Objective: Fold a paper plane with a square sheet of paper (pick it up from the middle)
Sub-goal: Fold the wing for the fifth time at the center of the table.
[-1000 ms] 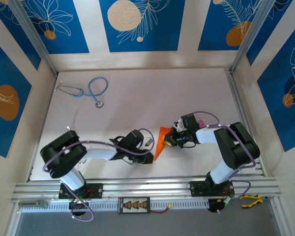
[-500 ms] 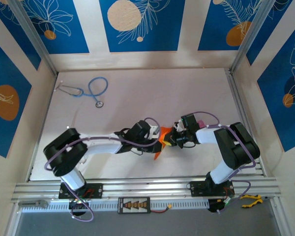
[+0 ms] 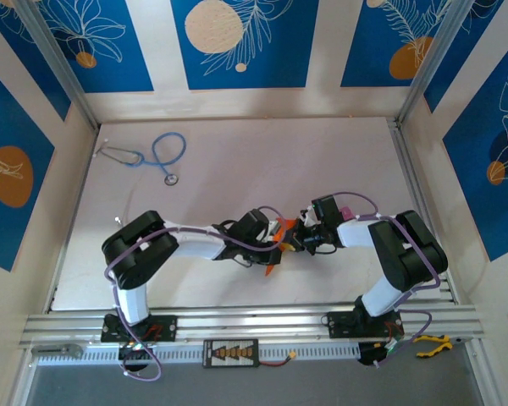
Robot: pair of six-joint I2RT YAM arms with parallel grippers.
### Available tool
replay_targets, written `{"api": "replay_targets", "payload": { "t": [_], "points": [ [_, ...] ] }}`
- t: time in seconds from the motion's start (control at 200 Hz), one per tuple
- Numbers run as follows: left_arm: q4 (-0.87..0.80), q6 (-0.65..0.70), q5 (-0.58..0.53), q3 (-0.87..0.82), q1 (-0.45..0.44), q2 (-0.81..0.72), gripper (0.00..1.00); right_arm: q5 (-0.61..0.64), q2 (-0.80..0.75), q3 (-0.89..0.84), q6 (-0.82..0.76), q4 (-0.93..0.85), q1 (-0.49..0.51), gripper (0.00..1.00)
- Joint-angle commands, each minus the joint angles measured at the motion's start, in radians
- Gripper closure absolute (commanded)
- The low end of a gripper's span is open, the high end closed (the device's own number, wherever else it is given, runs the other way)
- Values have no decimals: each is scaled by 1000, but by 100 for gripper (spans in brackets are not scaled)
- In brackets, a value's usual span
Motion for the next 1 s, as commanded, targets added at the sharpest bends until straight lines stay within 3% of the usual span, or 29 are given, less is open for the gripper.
{"api": "replay_targets", "payload": {
  "t": [0.0, 0.715, 0.995],
  "points": [
    [-77, 25, -40, -60, -16, -16, 93, 58, 9, -8, 0, -57, 7, 100],
    [-117, -60, -163, -338, -119, -243, 93, 65, 4, -7, -3, -73, 3, 100],
    [-147, -25, -176, -300, -120, -271, 94, 48, 7, -1, 0, -56, 9, 100]
  ]
}}
